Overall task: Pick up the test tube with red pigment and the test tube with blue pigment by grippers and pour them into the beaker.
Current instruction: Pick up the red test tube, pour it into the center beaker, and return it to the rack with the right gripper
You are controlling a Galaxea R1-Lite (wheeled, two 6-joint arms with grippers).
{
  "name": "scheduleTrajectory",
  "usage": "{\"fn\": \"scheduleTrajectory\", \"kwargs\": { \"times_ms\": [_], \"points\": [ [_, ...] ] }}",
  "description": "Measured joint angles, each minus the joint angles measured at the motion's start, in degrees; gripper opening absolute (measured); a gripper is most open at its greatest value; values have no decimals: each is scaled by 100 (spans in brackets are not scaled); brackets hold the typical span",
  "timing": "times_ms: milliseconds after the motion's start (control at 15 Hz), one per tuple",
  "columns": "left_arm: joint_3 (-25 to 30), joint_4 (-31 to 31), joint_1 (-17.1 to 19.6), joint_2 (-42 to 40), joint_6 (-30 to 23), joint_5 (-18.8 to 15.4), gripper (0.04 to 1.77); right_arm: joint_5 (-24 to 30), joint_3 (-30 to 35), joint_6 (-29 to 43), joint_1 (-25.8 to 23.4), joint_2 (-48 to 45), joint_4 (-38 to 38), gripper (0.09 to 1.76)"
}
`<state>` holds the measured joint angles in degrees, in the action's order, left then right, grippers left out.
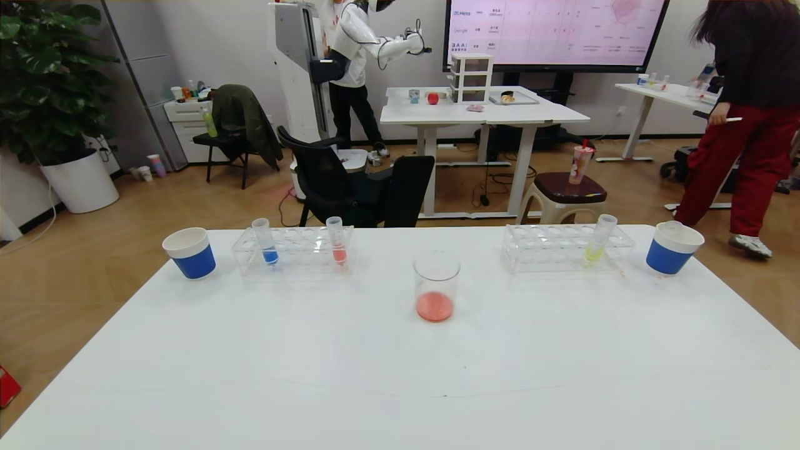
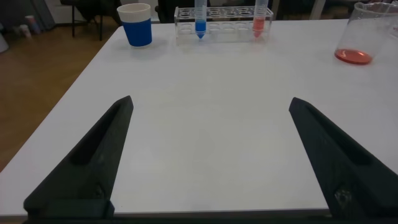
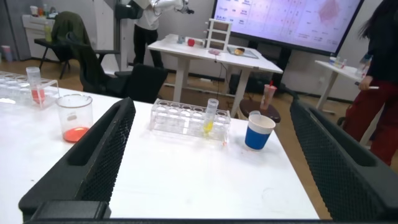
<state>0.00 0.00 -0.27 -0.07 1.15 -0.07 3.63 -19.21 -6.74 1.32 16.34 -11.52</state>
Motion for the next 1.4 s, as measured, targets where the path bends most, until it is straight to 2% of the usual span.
{"fn": "scheduleTrajectory", "kwargs": {
  "times_ms": [267, 533, 667, 867, 1400],
  "points": [
    [0, 0, 0, 0, 1, -2, 175, 154, 472, -34, -96, -1215, 1009, 173],
    [0, 0, 0, 0, 0, -2, 175, 160, 1318, -23, -122, -1585, 791, 173],
    [0, 0, 0, 0, -2, -2, 175, -20, 1751, -4, -122, -1626, 642, 173],
    [0, 0, 0, 0, 4, -6, 175, -155, 1888, 115, -122, -1638, 1231, 173],
    [0, 0, 0, 0, -115, -11, 175, -260, 1921, 432, -132, -1638, 1170, 173]
  ]
}}
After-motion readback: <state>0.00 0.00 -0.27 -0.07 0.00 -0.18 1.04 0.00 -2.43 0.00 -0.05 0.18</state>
